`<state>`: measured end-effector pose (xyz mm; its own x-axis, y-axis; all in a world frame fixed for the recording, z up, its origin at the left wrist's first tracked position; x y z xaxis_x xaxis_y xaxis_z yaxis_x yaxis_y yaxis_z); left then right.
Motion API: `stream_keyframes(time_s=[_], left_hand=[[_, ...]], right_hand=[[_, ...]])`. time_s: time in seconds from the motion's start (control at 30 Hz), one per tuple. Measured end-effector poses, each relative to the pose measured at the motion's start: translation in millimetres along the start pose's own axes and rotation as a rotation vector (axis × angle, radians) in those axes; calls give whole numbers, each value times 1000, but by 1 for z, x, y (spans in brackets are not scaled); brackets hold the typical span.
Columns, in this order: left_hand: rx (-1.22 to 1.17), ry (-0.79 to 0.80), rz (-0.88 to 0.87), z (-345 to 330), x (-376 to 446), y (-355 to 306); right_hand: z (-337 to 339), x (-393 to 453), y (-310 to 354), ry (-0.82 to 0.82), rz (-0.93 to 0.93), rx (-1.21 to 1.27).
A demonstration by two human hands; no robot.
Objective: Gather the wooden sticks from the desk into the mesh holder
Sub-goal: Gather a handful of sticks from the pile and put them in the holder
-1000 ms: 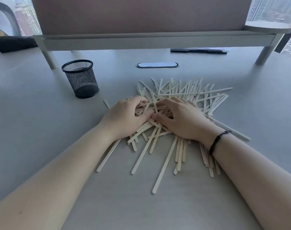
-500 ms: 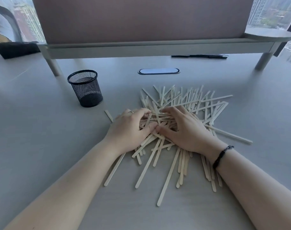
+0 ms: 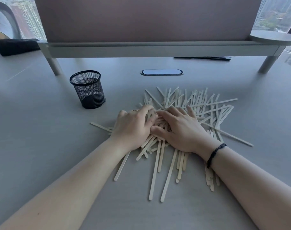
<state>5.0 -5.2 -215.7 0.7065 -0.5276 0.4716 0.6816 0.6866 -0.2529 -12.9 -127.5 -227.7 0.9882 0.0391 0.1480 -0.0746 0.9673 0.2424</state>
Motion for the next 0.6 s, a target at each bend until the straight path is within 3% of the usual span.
stream_keyframes(time_s=[0.23, 0.37, 0.47, 0.6], left_hand=[[64, -7, 45, 1, 15, 14], [73, -111, 4, 10, 15, 12], [5, -190, 8, 19, 9, 11], [-89, -141, 81, 18, 3, 15]], right_hand=[[7, 21, 2, -156, -18, -34], [14, 21, 1, -230, -7, -74], [14, 23, -3, -246, -17, -85], [16, 25, -10, -272, -14, -41]])
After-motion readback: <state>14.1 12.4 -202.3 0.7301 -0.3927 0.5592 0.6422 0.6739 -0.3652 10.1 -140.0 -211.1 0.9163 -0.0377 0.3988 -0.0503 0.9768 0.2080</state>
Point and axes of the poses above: each hand's wrist, its own x-axis towards the middle knuckle, its own z-axis out of the back of the hand, y = z × x, the point moved 10 cm from there along x, towards the middle knuckle, and after that the axes turned 14 degrees about -z, right-handed, at the moved point
